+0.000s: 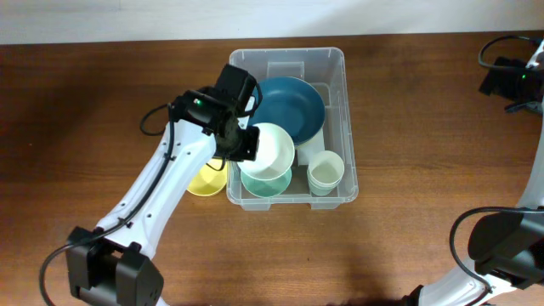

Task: Pack container
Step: 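Carry the cream bowl right and lower it onto the mint bowl, then move the left gripper down to the yellow bowl and grasp it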

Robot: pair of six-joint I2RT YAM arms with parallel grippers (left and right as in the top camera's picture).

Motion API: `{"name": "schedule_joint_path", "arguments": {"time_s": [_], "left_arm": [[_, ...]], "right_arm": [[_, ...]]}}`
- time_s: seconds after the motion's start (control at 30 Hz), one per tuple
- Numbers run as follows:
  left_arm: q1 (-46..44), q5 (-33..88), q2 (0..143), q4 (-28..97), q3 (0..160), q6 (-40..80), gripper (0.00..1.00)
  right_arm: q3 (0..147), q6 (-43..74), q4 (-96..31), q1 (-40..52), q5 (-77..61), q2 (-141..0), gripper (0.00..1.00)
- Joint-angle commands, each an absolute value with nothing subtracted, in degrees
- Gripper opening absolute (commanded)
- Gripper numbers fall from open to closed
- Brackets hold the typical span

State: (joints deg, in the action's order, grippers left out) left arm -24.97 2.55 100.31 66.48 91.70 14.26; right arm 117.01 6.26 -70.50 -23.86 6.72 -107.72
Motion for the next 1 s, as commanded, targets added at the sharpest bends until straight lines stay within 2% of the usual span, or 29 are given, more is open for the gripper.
{"name": "schedule_joint_path", "arguments": {"time_s": [0.0, 0.1, 0.23, 0.3, 0.5, 0.8, 0.97], "left_arm": [[-25.1, 2.4, 100.7, 66.0, 89.5, 13.6, 0.04], [-25.3, 2.4, 100.7, 66.0, 89.4, 13.6, 0.15], [-25.8, 2.6, 100.7, 64.9, 89.4, 13.6, 0.4], [-25.8, 2.6, 100.7, 64.1, 89.4, 13.6, 0.45], [-22.1, 1.8, 100.5, 65.1, 94.3, 14.3, 0.46], [-6.8, 1.7, 99.3, 69.6, 96.0, 16.6, 0.47], [-1.5, 1.7, 99.4, 69.1, 91.4, 15.5, 0.45]], "right_arm": [[117.9, 6.9, -70.5, -24.0, 6.8, -106.9, 0.99], [117.9, 6.9, -70.5, -24.0, 6.8, -106.9, 0.99], [117.9, 6.9, -70.5, -24.0, 6.8, -106.9, 0.99], [117.9, 6.9, -70.5, -24.0, 6.8, -106.9, 0.99], [117.9, 6.9, -70.5, -24.0, 6.8, -106.9, 0.99], [117.9, 6.9, -70.5, -24.0, 6.8, -106.9, 0.99], [117.9, 6.9, -70.5, -24.0, 6.8, -106.9, 0.99]]}}
